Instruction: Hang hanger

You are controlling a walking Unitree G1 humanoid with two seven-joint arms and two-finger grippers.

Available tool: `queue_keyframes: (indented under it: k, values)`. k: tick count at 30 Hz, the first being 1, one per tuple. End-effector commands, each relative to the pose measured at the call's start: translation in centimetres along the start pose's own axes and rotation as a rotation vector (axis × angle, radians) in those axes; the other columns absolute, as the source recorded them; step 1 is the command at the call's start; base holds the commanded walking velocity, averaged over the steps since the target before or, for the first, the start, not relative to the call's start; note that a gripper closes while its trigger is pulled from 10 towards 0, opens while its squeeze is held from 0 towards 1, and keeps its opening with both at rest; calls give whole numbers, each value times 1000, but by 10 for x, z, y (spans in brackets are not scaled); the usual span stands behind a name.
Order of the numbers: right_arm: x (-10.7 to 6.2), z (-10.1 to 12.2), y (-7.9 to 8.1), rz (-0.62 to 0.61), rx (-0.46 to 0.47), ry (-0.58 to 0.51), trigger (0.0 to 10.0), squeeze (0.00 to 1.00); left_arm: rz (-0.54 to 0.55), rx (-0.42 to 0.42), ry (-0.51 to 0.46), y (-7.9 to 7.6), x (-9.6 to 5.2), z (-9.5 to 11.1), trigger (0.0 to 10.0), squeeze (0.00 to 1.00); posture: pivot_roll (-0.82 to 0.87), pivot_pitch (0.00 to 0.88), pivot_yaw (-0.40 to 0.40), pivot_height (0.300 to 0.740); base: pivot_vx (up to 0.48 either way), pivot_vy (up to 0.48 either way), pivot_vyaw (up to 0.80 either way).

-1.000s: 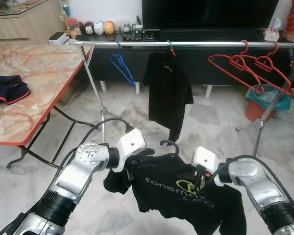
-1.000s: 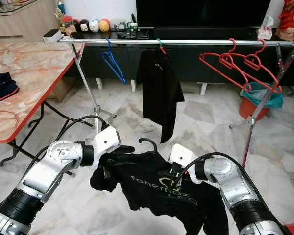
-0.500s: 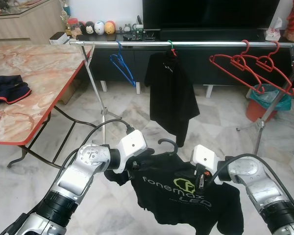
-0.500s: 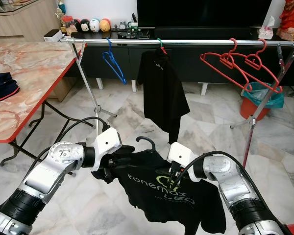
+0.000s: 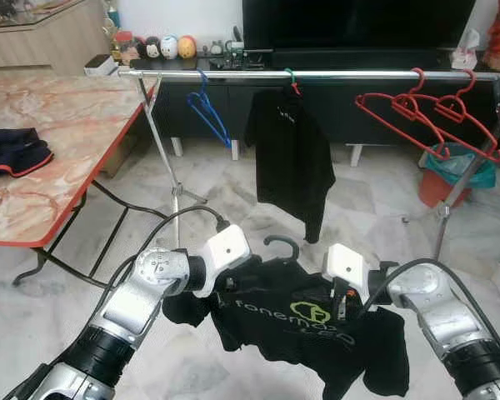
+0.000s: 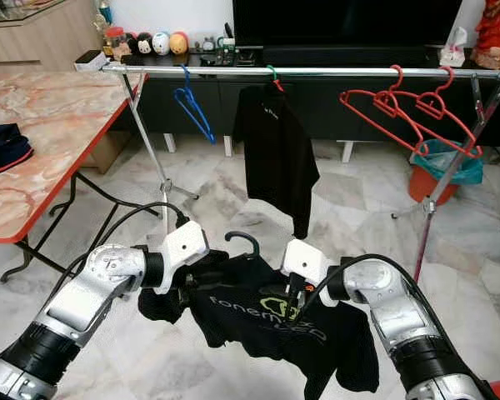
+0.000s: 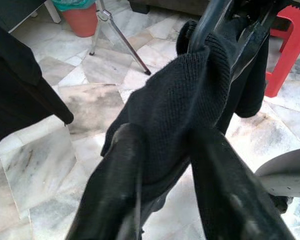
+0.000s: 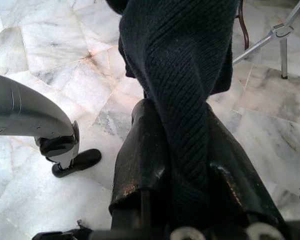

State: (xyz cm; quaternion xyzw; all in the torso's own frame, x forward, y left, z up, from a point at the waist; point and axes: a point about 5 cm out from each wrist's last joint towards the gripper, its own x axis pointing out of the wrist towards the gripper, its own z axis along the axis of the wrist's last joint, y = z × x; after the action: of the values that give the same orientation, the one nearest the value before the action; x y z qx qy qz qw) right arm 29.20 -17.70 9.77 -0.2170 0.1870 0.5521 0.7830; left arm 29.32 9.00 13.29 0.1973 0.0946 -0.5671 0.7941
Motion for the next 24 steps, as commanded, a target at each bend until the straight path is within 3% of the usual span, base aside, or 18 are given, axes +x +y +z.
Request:
queue_keyframes:
  k: [1,24]
  values:
    - [-1,13,-3,-5,-41,-43,10000,0,-14,0,6,-2,0,-3,0,0,-27,0,75,719,0,0,0]
    - [3,6,-3,-35,-20,-6,10000,0,0,-2,-32,1,-5,6,0,0,-16,0,77,719,0,0,0]
